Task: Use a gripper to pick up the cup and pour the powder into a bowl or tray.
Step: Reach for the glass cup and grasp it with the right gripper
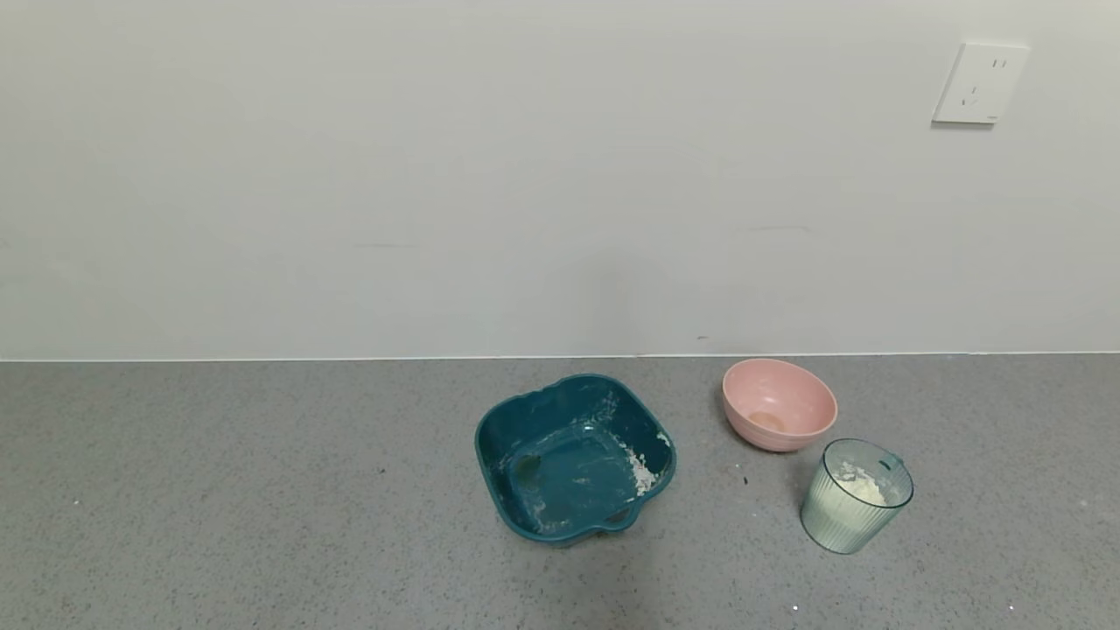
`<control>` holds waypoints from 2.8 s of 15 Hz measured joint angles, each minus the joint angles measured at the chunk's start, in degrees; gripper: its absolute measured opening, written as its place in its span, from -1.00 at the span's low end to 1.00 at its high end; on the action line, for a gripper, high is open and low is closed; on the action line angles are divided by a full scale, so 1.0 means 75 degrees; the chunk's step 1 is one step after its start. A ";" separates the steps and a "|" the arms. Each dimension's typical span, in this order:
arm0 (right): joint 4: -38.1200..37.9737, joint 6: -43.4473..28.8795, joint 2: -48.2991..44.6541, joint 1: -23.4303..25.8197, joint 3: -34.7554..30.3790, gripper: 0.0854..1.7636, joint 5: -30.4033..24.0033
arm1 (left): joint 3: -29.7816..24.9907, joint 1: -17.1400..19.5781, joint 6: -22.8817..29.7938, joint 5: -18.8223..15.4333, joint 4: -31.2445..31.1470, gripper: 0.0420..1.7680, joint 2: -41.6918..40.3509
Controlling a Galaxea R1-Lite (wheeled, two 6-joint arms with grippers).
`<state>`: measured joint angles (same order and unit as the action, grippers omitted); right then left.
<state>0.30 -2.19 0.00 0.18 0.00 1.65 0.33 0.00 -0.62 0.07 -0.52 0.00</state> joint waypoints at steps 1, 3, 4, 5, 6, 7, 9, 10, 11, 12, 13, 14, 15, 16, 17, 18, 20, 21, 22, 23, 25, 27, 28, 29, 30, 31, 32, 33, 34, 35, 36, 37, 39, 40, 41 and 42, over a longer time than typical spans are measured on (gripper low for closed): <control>0.0000 0.0003 0.0000 0.0000 0.0000 0.94 0.0003 | 0.0000 0.0000 0.0000 0.0000 -0.0003 0.94 0.0000; 0.0003 0.0000 0.0000 0.0000 0.0000 0.94 0.0000 | 0.0000 0.0000 0.0000 0.0000 -0.0003 0.94 0.0000; 0.0000 0.0000 0.0000 0.0000 0.0000 0.94 0.0003 | 0.0000 0.0000 0.0000 -0.0003 -0.0003 0.94 0.0000; 0.0000 0.0000 0.0000 0.0000 0.0000 0.94 0.0000 | 0.0000 0.0000 0.0003 -0.0003 -0.0003 0.94 0.0000; 0.0003 0.0000 0.0000 -0.0007 0.0000 0.94 0.0000 | 0.0000 0.0000 0.0000 0.0000 -0.0007 0.94 0.0000; 0.0013 0.0000 0.0000 -0.0010 0.0000 0.94 -0.0007 | 0.0000 0.0000 0.0000 0.0000 -0.0007 0.94 0.0000; 0.0007 0.0044 0.0000 -0.0007 0.0000 0.94 -0.0015 | 0.0000 0.0000 0.0000 0.0000 -0.0003 0.94 0.0000; 0.0003 0.0062 0.0000 -0.0007 0.0000 0.94 -0.0018 | 0.0000 0.0000 0.0000 -0.0003 -0.0003 0.94 0.0000; 0.0000 0.0080 0.0000 -0.0003 0.0000 0.94 -0.0026 | 0.0000 0.0000 0.0000 0.0000 -0.0003 0.94 0.0000; 0.0000 0.0114 0.0000 0.0000 0.0000 0.94 -0.0029 | 0.0000 0.0000 0.0003 0.0000 -0.0003 0.94 0.0000; -0.0005 0.0128 0.0000 0.0000 0.0003 0.94 -0.0047 | 0.0000 0.0000 0.0000 0.0000 -0.0007 0.94 0.0000; -0.0088 0.0125 0.0003 -0.0010 0.0076 0.94 -0.0067 | 0.0000 0.0000 0.0000 0.0000 -0.0007 0.94 0.0000; -0.0260 0.0124 0.0018 -0.0018 0.0224 0.94 -0.0076 | 0.0000 0.0000 0.0000 0.0000 -0.0003 0.94 0.0000; -0.0528 0.0124 0.0041 -0.0021 0.0432 0.94 -0.0080 | 0.0000 0.0000 0.0000 0.0000 -0.0003 0.94 0.0000; -0.0863 0.0135 0.0083 -0.0021 0.0691 0.94 -0.0088 | 0.0000 0.0000 0.0000 0.0000 -0.0003 0.94 0.0000; -0.1110 0.0180 0.0182 -0.0024 0.0951 0.94 -0.0140 | 0.0000 0.0000 0.0003 0.0000 -0.0003 0.94 0.0000; -0.1318 0.0228 0.0605 -0.0028 0.1411 0.94 -0.0281 | 0.0003 0.0000 0.0000 0.0000 -0.0003 0.94 0.0000; -0.1334 0.0228 0.0983 -0.0034 0.1645 0.94 -0.0325 | 0.0000 0.0000 0.0000 0.0000 -0.0007 0.94 0.0000; -0.1352 0.0228 0.1425 -0.0042 0.1869 0.94 -0.0345 | 0.0000 0.0000 0.0000 0.0000 -0.0003 0.94 0.0000; -0.1356 0.0223 0.1944 -0.0054 0.2108 0.94 -0.0354 | 0.0000 0.0000 0.0000 0.0000 -0.0003 0.94 0.0000; -0.1367 0.0219 0.3179 -0.0060 0.2612 0.94 -0.0377 | 0.0000 0.0000 0.0000 0.0000 -0.0007 0.94 0.0000; -0.1367 0.0216 0.4472 -0.0078 0.3105 0.94 -0.0410 | 0.0003 0.0000 0.0000 0.0000 -0.0003 0.94 0.0000; -0.1370 0.0216 0.5071 -0.0094 0.3306 0.94 -0.0424 | 0.0000 0.0000 0.0000 0.0000 0.0000 0.94 0.0000; -0.1359 0.0219 0.5652 -0.0115 0.3477 0.94 -0.0473 | 0.0003 0.0000 0.0000 0.0000 -0.0007 0.94 0.0000; -0.1347 0.0216 0.6164 -0.0145 0.3615 0.94 -0.0558 | 0.0003 0.0000 0.0000 0.0000 0.0000 0.94 0.0000; -0.1334 0.0216 0.6721 -0.0211 0.3722 0.94 -0.0666 | 0.0000 0.0000 0.0000 0.0000 -0.0003 0.94 0.0000; -0.1330 0.0213 0.7205 -0.0333 0.3795 0.94 -0.0725 | 0.0000 0.0000 0.0000 0.0000 -0.0003 0.94 0.0000; -0.1323 0.0202 0.7700 -0.0532 0.3841 0.94 -0.0759 | 0.0000 0.0000 0.0000 0.0000 -0.0007 0.94 0.0000; -0.1308 0.0198 0.8148 -0.0740 0.3870 0.94 -0.0770 | 0.0000 0.0000 0.0000 0.0000 -0.0003 0.94 0.0000; -0.1248 0.0172 0.8585 -0.0946 0.3888 0.94 -0.0770 | 0.0003 0.0000 0.0000 0.0000 0.0000 0.94 0.0000; -0.1009 0.0114 0.9041 -0.1141 0.3888 0.94 -0.0767 | 0.0003 0.0000 0.0000 0.0000 -0.0003 0.94 0.0000; -0.0694 0.0068 0.9440 -0.1281 0.3868 0.94 -0.0770 | 0.0000 0.0000 0.0000 0.0000 -0.0003 0.94 0.0000; 0.0033 0.0024 1.0172 -0.1557 0.3740 0.94 -0.0766 | 0.0000 0.0000 0.0000 0.0000 -0.0003 0.94 0.0000; 0.0268 0.0011 1.0471 -0.1660 0.3685 0.94 -0.0744 | 0.0003 0.0000 0.0000 0.0003 -0.0007 0.94 0.0000; 0.0479 -0.0002 1.0746 -0.1726 0.3641 0.94 -0.0715 | 0.0000 0.0000 0.0000 0.0000 -0.0003 0.94 0.0000; 0.0779 -0.0041 1.1028 -0.1755 0.3615 0.94 -0.0670 | 0.0000 0.0000 0.0000 0.0003 -0.0007 0.94 0.0000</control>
<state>6.14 -2.50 82.71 -12.98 27.11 -3.38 0.33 0.00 -0.62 0.10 -0.57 0.00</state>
